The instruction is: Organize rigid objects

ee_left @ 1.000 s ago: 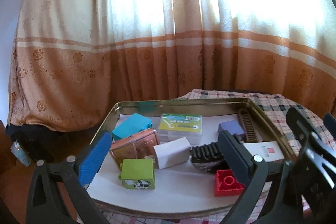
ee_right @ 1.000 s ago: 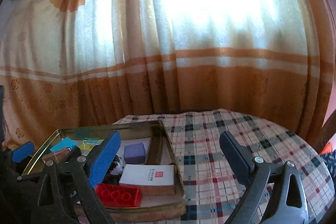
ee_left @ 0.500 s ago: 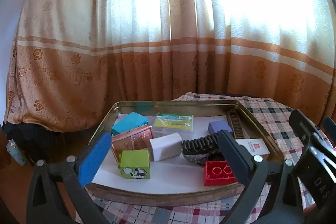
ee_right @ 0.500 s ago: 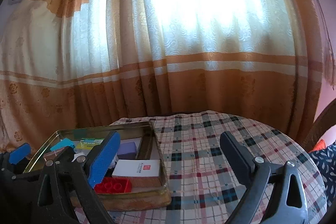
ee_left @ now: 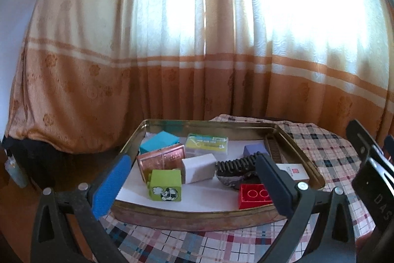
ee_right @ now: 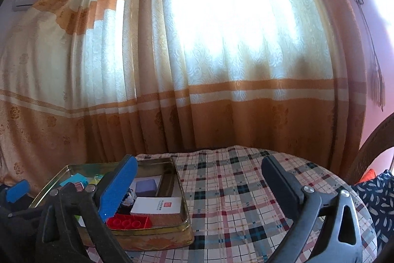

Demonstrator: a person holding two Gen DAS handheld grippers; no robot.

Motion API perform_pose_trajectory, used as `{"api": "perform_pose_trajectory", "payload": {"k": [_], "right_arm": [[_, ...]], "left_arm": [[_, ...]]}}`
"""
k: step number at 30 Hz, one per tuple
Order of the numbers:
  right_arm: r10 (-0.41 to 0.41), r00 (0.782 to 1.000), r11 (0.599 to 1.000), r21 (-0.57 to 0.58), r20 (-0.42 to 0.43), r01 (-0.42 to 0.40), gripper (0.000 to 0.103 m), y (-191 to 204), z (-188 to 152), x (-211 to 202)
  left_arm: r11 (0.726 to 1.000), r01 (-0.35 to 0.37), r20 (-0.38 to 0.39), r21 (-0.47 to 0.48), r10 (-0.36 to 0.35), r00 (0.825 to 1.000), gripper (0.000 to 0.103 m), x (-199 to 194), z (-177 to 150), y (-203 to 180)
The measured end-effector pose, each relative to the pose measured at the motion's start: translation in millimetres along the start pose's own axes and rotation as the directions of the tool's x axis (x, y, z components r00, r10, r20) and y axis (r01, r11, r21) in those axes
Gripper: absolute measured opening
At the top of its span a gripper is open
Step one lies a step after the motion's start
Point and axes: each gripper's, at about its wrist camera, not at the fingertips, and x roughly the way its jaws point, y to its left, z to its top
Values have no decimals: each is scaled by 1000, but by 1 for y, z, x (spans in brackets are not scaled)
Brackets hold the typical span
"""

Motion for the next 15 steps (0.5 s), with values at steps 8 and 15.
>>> {"api": "perform_pose_trajectory", "payload": {"k": [8,15], "right_arm": [[-5,1000,1000,-1,-2,5,102,-1,0,1],[-5,1000,1000,-7,19,5,102,2,0,-4]], "left_arm": [[1000,3,14,28,-3,1000,103,-3,1,-5],[1000,5,-6,13,-5,1000,103,-4,-2,-4]]}}
